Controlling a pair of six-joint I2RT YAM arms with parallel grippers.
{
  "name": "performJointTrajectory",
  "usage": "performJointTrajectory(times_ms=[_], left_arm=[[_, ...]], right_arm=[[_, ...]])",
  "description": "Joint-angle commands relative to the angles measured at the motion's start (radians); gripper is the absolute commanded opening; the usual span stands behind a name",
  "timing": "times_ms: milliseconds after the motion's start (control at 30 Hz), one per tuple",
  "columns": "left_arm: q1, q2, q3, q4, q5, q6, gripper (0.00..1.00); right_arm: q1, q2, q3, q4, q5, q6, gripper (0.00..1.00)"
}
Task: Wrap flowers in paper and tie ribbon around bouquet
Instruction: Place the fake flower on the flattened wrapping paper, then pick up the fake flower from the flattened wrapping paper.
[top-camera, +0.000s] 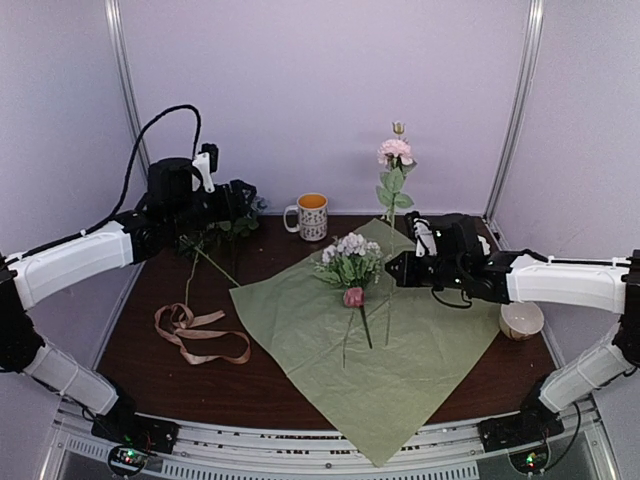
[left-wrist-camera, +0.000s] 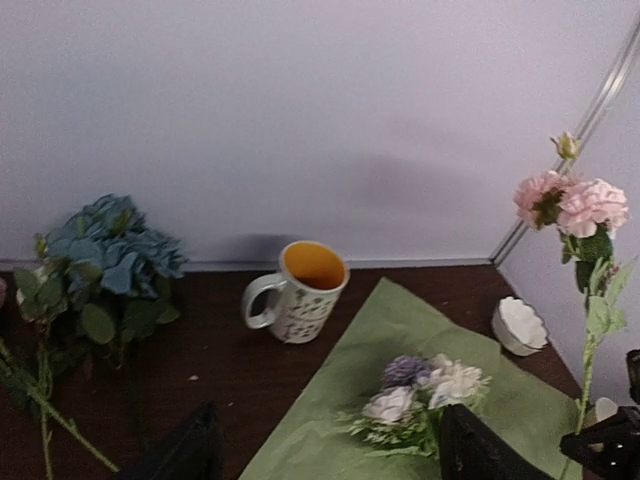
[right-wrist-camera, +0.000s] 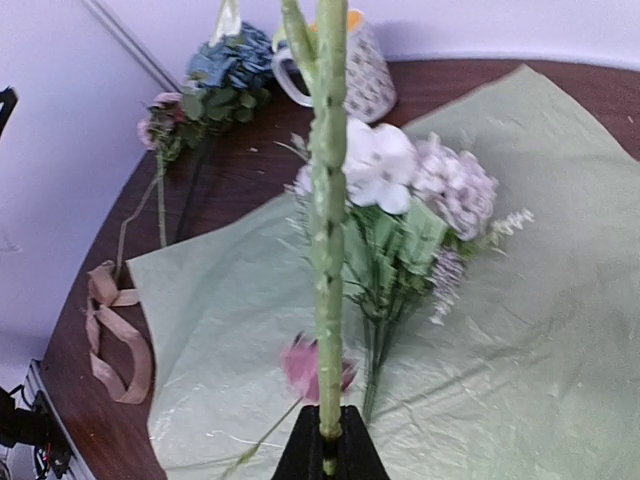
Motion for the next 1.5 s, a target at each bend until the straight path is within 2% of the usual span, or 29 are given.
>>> performJointTrajectory(times_ms=[0, 167, 333, 500, 600, 633, 700, 833, 1000, 1133, 1333, 1467], left_arm=[[0.109, -0.019, -0.067, -0.150, -0.073, -0.005, 0.76], [0.181, -0.007, -0.094, -0.176, -0.060, 0.005, 0.76], [0.184, 0.011, -0.106, -0.176, -0.063, 0.011, 0.76], [0.188, 0.011, -0.113, -0.164, -0.067, 0.015, 0.76], [0.188, 0.013, -0.115, -0.163, -0.068, 0.017, 0.75], [0.187, 0.013, -0.116, -0.163, -0.064, 0.017, 0.75], [0.187, 0.008, -0.120, -0.162, -0.067, 0.019, 0.75], [0.188, -0.008, -0.133, -0.153, -0.078, 0.021, 0.75], [0.187, -0.011, -0.137, -0.146, -0.084, 0.022, 0.75], [0.188, -0.013, -0.144, -0.145, -0.091, 0.026, 0.75], [0.187, -0.024, -0.158, -0.142, -0.097, 0.032, 0.75], [0.187, -0.024, -0.174, -0.127, -0.095, 0.027, 0.75]], right_arm=[[-0.056, 0.061, -0.032, -0.043, 0.013, 0.044, 0.00], [-0.091, 0.184, 0.004, -0.042, -0.073, 0.059, 0.00], [-0.095, 0.301, 0.084, -0.108, -0.101, 0.059, 0.00], [-0.095, 0.333, 0.087, -0.085, -0.123, 0.108, 0.01], [-0.095, 0.348, 0.103, -0.105, -0.115, 0.105, 0.20], [-0.095, 0.355, 0.125, -0.145, -0.100, 0.086, 0.41], [-0.094, 0.343, 0.140, -0.200, -0.049, 0.059, 0.49], [-0.070, 0.253, 0.146, -0.315, 0.112, -0.003, 0.51], [0.089, 0.175, 0.198, -0.470, 0.356, -0.086, 0.53], [0.216, 0.201, 0.223, -0.536, 0.319, -0.085, 0.56], [0.319, 0.286, 0.264, -0.582, 0.284, -0.004, 0.67], [0.355, 0.396, 0.340, -0.607, 0.268, -0.009, 0.67]])
